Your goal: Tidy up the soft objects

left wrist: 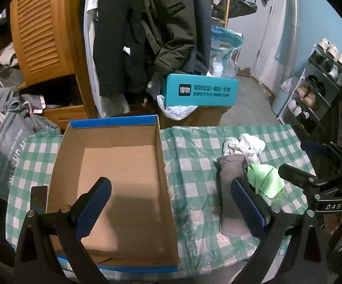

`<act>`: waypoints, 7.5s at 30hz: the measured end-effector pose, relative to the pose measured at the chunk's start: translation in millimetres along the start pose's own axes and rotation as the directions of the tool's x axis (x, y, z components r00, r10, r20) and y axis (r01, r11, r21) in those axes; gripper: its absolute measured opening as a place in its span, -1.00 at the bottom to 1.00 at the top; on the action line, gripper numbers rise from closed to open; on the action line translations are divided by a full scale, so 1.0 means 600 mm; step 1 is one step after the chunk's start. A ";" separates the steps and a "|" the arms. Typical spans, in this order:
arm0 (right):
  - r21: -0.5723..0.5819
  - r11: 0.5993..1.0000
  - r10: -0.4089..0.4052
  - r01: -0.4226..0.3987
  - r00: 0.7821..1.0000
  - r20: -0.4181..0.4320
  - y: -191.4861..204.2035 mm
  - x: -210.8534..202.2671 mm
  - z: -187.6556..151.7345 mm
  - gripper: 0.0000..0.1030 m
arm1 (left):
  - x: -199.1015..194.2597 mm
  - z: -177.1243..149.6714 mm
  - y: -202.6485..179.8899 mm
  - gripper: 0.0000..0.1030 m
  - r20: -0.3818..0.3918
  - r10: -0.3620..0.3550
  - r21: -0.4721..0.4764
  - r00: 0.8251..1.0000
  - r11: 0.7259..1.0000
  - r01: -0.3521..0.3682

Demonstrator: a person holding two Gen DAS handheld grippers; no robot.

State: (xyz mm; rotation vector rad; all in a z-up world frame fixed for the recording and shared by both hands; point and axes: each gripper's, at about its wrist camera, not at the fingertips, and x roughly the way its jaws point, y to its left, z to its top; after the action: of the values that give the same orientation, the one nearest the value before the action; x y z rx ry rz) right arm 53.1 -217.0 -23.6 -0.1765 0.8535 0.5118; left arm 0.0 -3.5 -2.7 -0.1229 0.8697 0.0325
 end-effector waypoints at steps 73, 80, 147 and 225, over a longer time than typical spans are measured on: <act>-0.003 1.000 0.000 0.000 1.000 -0.014 -0.005 0.000 -0.002 0.96 | 0.010 -0.016 -0.010 0.99 -0.033 -0.022 0.009 0.999 1.000 0.022; -0.004 1.000 -0.002 0.002 1.000 -0.015 -0.005 0.000 0.008 0.96 | 0.013 -0.030 -0.012 0.98 -0.041 -0.025 0.009 0.999 1.000 0.025; -0.016 1.000 -0.029 0.025 0.953 -0.301 -0.215 0.202 -0.105 0.24 | 0.310 -0.046 -0.190 0.95 -0.453 -0.091 0.062 0.887 0.989 0.133; 0.032 0.997 0.082 -0.076 0.941 -0.327 -0.159 0.213 -0.088 -0.84 | 0.325 -0.047 -0.163 -0.71 -0.459 -0.080 0.057 0.885 0.991 0.119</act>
State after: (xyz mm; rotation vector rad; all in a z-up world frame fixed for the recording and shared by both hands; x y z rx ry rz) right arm 134.6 -272.4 -159.7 -0.2140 1.1952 0.5575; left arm 112.0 -108.2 -160.3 -0.0979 1.3346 -0.1353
